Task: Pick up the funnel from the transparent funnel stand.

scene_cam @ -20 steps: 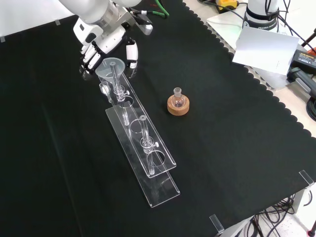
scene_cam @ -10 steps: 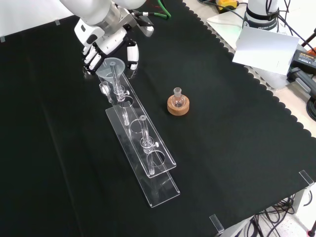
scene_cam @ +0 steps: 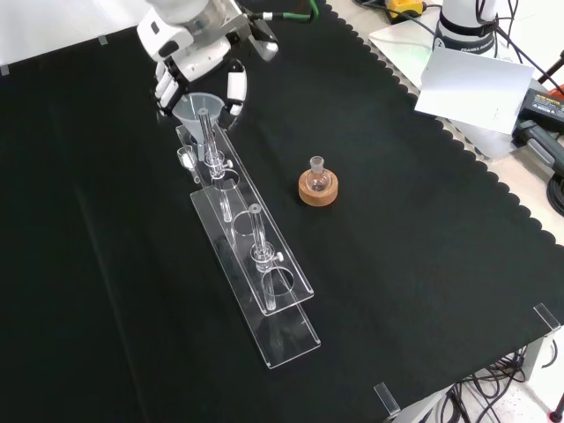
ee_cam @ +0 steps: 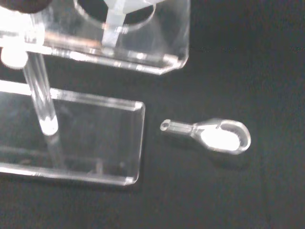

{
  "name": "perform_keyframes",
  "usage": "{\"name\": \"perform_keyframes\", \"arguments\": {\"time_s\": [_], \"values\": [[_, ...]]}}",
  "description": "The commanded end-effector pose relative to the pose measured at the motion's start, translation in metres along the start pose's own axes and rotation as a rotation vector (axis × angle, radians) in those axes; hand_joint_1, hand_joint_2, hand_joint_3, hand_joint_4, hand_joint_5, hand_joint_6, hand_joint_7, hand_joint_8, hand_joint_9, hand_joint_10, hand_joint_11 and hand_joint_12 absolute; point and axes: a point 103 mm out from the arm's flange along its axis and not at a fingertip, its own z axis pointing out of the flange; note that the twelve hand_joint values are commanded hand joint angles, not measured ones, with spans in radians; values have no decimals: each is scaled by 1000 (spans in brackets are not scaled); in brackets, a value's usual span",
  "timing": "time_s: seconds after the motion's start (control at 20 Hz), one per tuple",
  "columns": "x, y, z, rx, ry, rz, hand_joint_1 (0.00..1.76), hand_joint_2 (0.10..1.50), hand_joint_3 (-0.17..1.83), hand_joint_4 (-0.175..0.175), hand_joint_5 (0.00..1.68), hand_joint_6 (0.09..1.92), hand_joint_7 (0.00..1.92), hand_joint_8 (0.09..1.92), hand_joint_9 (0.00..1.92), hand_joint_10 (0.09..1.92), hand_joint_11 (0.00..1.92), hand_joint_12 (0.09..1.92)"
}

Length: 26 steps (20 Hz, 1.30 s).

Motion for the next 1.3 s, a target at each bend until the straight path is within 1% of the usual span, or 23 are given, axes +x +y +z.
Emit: {"name": "perform_keyframes", "arguments": {"time_s": [0.05,0.25,0.65,0.95,1.3], "values": [[-7,-23,-51,-101,-65,9,786,877,471,-46,778,599,784,690,1221,390,800,1104],[-8,-43,-71,-82,-90,11,791,874,475,-41,766,636,791,691,1229,378,796,1104],[-15,-86,-82,-41,-120,30,792,872,478,-36,755,655,793,692,1234,372,793,1107],[-12,-119,-80,-42,-137,42,792,870,480,-34,750,662,793,693,1236,369,789,1107],[-3,-147,-71,-23,-152,47,791,866,482,-34,745,668,793,693,1235,366,787,1108]]}}
